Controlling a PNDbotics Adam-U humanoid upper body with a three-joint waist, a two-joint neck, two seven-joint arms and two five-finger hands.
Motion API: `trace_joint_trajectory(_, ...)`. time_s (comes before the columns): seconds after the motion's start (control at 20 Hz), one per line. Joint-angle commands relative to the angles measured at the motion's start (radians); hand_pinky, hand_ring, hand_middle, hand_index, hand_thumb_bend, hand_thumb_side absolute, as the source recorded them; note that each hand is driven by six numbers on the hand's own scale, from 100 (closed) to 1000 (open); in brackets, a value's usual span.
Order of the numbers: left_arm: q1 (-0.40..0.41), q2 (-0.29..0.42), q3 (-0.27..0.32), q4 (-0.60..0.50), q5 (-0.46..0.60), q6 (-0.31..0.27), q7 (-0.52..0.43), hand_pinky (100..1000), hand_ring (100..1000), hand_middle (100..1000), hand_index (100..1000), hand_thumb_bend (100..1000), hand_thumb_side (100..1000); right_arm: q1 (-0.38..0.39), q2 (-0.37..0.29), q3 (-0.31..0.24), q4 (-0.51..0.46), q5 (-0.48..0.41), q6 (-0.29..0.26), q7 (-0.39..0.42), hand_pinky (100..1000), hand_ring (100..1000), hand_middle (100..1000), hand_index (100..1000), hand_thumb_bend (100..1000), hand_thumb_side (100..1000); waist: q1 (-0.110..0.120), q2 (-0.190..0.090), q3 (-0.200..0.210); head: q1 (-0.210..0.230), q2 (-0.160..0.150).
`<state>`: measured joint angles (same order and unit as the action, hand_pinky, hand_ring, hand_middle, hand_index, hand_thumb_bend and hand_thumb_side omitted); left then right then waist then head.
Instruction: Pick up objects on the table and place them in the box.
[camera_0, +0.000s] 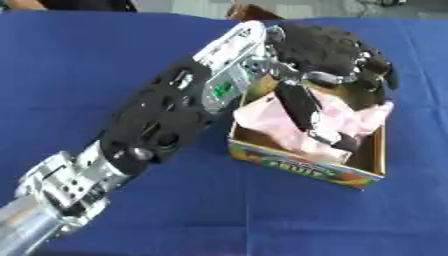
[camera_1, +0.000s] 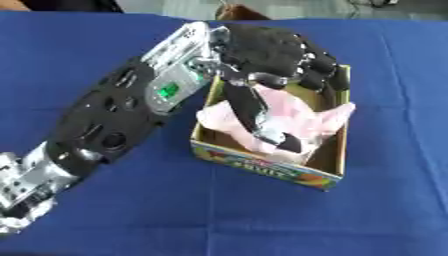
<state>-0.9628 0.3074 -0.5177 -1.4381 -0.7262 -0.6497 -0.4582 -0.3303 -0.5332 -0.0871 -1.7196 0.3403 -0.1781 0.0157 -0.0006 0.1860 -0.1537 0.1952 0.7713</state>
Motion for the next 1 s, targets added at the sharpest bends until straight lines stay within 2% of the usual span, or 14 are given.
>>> trace_joint_trajectory(0.05,-0.012,-0.001,0.007,-0.009,-0.003,-0.029,-0.034,816,901,902,846,439,920,-0.011,-0.017,-0.010,-0.021,-0.002,-0.003,0.000,744,707,792,931,100,789,-0.006,-0.013,0.001,0.005,-0.001)
trace_joint_trajectory(0.5,-0.011,0.002,0.023,-0.023,-0.006,-0.014,-0.003,831,918,920,874,392,908,-0.011,-0.017,-0.009,-0.019,-0.001,-0.004,0.001,745,707,792,931,100,789,-0.004,-0.015,0.002,0.004,-0.001)
trace_joint_trajectory(1.0,-0.008,0.006,0.027,-0.040,0.018,-0.002,-0.016,831,913,906,875,389,909,-0.012,-0.019,-0.009,-0.019,-0.001,-0.005,0.003,745,707,792,931,100,789,-0.001,-0.018,0.004,0.002,-0.001)
